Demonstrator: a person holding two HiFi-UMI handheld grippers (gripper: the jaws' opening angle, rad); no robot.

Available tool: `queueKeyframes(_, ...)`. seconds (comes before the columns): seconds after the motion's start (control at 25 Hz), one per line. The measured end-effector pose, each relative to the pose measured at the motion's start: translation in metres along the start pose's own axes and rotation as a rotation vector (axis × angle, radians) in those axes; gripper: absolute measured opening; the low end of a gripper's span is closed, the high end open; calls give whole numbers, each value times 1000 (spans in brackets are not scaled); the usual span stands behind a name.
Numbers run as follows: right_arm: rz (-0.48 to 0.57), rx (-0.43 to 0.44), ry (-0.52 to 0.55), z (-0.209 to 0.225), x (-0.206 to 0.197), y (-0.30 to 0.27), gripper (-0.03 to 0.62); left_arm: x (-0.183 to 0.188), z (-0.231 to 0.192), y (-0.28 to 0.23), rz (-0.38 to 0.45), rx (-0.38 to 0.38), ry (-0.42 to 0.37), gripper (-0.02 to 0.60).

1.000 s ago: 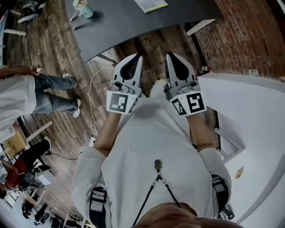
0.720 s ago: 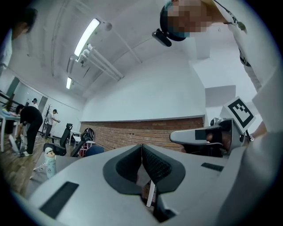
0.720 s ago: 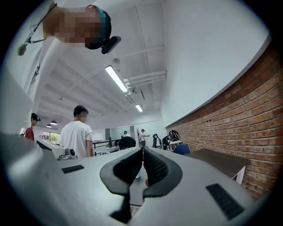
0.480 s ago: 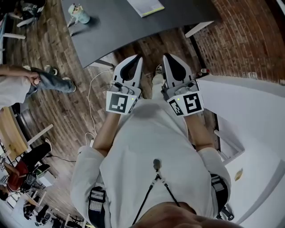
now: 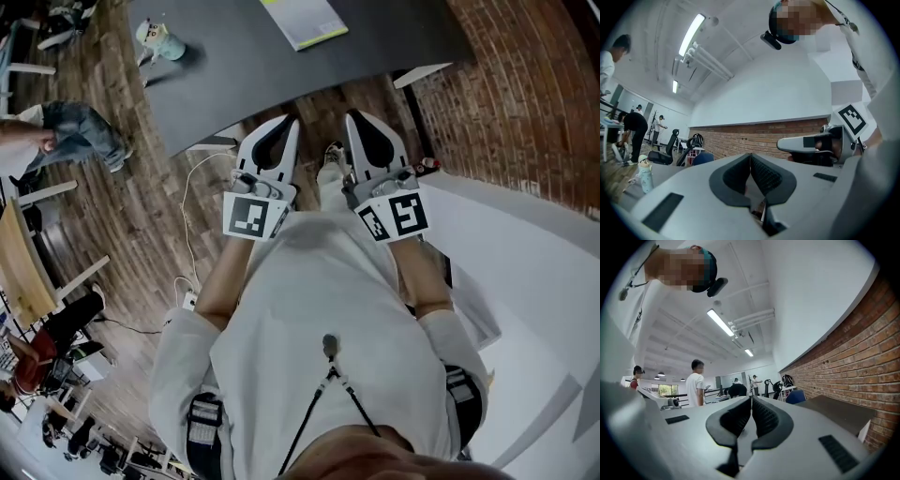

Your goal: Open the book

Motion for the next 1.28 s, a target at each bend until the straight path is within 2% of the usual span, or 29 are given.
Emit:
queueKeyframes(0.36, -26, 80, -16, 73, 11, -42, 37, 3, -3, -76, 9, 59, -18, 23)
queueKeyframes(0.92, -64, 229, -10, 198, 29, -86, 37, 1, 18, -185, 31, 212, -22, 23)
queueKeyframes(1.28, -125, 314, -41, 223, 14, -116, 37, -9, 13, -200, 7, 317, -20, 23)
Point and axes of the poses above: the fingertips, and each gripper's own axes: y backward along the fingers, z to its right, x out of its top, the point moved 9 cm from there along y, backward along the fingers, and after that the axes turned 5 degrees about x, right-handed, at the moved point
